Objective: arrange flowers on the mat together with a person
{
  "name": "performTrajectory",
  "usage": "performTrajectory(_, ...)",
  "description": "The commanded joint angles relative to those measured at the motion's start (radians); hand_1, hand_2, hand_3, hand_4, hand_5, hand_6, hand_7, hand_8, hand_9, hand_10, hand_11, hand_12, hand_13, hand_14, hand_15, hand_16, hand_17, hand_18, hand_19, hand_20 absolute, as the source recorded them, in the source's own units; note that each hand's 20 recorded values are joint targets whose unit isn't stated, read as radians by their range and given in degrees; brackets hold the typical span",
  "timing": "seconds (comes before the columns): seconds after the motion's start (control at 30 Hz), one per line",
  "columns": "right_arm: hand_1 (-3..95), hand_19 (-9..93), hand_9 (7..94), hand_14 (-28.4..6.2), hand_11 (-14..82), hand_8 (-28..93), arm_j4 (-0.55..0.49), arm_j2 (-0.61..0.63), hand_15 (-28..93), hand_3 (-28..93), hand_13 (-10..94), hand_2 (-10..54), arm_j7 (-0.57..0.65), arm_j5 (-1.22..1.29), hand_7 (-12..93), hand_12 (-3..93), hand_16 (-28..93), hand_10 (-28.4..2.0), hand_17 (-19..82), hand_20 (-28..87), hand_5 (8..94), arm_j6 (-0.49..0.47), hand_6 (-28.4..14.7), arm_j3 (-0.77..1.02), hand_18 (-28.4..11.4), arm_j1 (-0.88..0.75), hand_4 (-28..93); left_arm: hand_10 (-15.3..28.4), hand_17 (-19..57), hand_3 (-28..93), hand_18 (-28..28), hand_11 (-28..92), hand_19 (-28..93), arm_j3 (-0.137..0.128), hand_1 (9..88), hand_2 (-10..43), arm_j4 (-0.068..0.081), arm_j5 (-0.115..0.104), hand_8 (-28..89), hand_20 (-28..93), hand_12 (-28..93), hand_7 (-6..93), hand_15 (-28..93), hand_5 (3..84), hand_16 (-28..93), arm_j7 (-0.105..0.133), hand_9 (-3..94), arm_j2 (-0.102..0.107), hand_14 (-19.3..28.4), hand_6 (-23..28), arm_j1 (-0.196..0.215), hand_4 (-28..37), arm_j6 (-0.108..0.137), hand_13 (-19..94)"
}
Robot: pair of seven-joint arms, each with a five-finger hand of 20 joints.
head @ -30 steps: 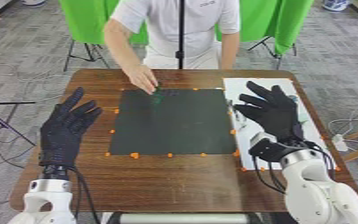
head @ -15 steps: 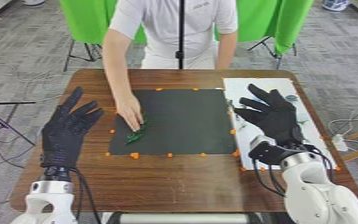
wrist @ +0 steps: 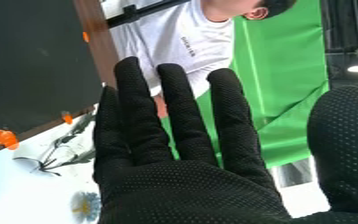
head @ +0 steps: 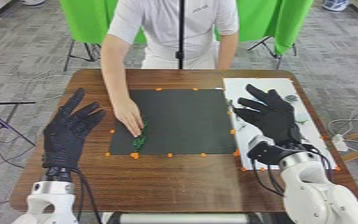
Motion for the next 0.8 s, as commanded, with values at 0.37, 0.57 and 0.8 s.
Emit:
performTrajectory(0.37,13.4,42,45.9,-21.2,10.4,-12,-0.007,-0.005,29,73,35,13.3,-0.049,0.007,12,13.7,13,-17.4,3,15,43.2,-0.019,-0.5,0.032,-21.7,-0.058,-25,19.4,-4.7,71,27.4,25,63,0.01,19.5,11.1,0.005,-0.012,-9,-8,11,10.5,46,32.2,-8,0.0,34.7,0.005,24.9,5.8,0.008,-28.3,0.01,28)
performTrajectory(0.57,13.9,43,45.9,-21.0,10.0,-12,-0.009,0.015,28,73,35,13.2,-0.049,0.012,12,13.8,13,-17.5,4,15,43.3,-0.002,-0.7,0.023,-23.3,-0.039,-25,19.3,-4.7,71,27.5,25,63,0.012,19.5,11.0,0.002,-0.019,-9,-9,11,10.6,46,32.2,-8,0.011,34.7,0.015,24.9,5.8,0.015,-28.3,0.019,28)
performTrajectory(0.8,16.7,47,41.1,-21.2,8.8,-11,-0.054,0.079,26,73,32,9.5,-0.014,-0.157,11,14.6,14,-16.6,11,13,39.0,0.129,0.0,0.029,-28.2,-0.044,-24,19.3,-4.7,71,27.6,25,63,0.01,19.5,11.0,0.001,-0.02,-9,-10,11,10.7,46,32.2,-8,0.02,34.7,0.024,25.0,5.9,0.016,-28.3,0.023,28)
